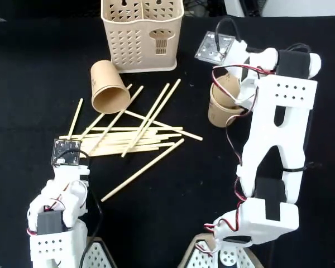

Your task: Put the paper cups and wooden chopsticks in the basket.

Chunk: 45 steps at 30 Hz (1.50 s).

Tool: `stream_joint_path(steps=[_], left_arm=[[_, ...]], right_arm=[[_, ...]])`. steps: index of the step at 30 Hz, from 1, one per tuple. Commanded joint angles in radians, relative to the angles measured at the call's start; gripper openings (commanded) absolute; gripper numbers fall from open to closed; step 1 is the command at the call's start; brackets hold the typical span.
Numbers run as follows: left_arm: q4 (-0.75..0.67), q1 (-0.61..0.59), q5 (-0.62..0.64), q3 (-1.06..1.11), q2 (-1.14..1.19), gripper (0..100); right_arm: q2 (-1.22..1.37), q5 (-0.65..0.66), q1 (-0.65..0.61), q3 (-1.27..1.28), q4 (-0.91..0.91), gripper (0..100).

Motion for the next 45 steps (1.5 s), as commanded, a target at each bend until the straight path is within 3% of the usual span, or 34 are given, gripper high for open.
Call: stream_joint_path(steps=[1, 7, 15, 23, 29, 35, 39, 42, 45], left_arm=[[0.003, 0.005, 0.003, 0.015, -0.006, 3], [0.003, 0.005, 0.003, 0.015, -0.006, 3], [0.003, 0.005, 0.002, 0.015, -0.006, 3], [0.003, 0.005, 0.002, 0.015, -0.006, 3], [0.003, 0.005, 0.002, 0.015, -0.006, 3], [-0.009, 0.004, -0.002, 0.012, -0.009, 3], [-0.133, 0.002, -0.008, -0.050, -0.008, 4], [-0.184, -0.028, -0.084, -0.127, -0.008, 12], [-0.255, -0.094, -0.064, -0.200, -0.008, 21]], right_arm=[[-0.013, 0.023, 0.028, -0.005, 0.008, 1.3], [-0.096, 0.100, 0.023, 0.068, 0.008, 1.3], [-0.110, 0.100, 0.005, 0.156, -0.018, 2.1], [-0.116, 0.026, 0.006, 0.140, -0.048, 25.3], [-0.120, 0.020, 0.003, 0.120, -0.044, 27.9], [-0.120, -0.216, 0.006, -0.015, -0.040, 28.2], [-0.159, -0.354, 0.006, -0.062, -0.002, 28.3], [-0.229, -0.400, 0.006, -0.056, 0.003, 28.3], [-0.338, -0.413, 0.000, 0.016, 0.005, 28.3]])
